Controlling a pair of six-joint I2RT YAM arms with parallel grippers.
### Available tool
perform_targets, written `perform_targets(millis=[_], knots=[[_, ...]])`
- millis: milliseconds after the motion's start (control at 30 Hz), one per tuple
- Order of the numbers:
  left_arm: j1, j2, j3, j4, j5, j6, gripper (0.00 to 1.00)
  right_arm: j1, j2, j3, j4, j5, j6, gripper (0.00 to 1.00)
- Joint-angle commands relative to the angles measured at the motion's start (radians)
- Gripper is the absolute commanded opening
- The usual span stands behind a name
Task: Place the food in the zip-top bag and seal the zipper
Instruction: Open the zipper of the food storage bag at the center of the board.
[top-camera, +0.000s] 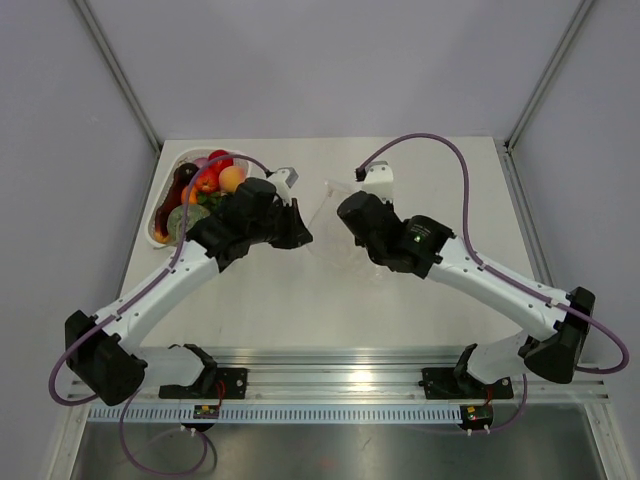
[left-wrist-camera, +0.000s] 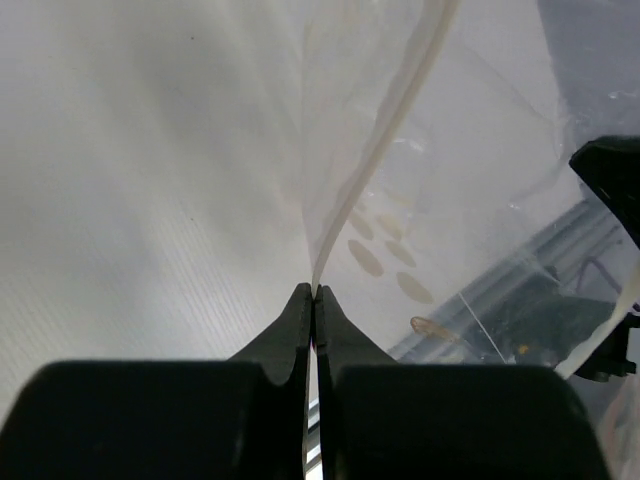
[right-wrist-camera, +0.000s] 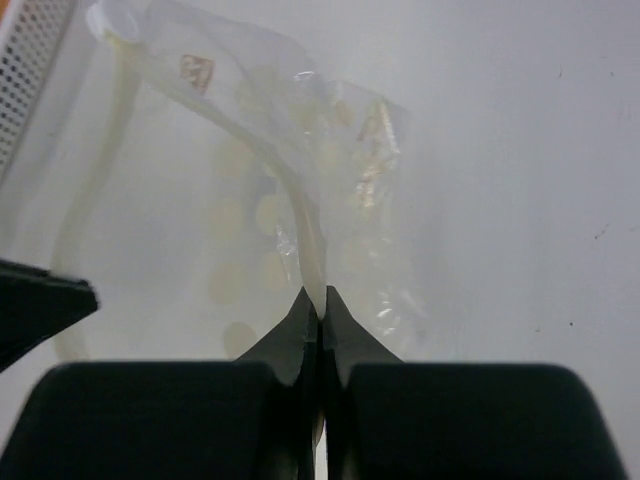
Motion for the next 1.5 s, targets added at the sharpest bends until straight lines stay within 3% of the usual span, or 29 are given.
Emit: perform_targets(millis=[0, 433, 600, 1033, 1333, 1467], knots=[[0.004, -0.028, 0.021, -0.094, -0.064, 0.069, 0.0, -0.036, -0.025, -0.095, 0.013, 0.004, 0.053, 0.0], [0.11, -0.047, -0.033, -0.16, -0.079, 0.183, 0.0, -0.039, 0.114, -0.104, 0.131, -0.108, 0.122, 0.0], [0.161, -0.062, -0.048, -0.167, -0.105, 0.211, 0.0, -0.039, 0.194, -0.031, 0.125, -0.137, 0.112, 0.0], [0.283, 0.054, -0.007, -0.166, 0.019, 0.26, 0.0, -0.117, 0.334, 0.143, 0.113, -0.347, 0.095, 0.0], [0.32, 0.232, 0.18, -0.21, 0.028, 0.301, 0.0, -0.133, 0.409, 0.236, 0.095, -0.356, 0.15, 0.0], [0.342, 0.303, 0.252, -0.215, 0.063, 0.277, 0.03, -0.14, 0.51, 0.38, -0.006, -0.335, 0.196, 0.0]])
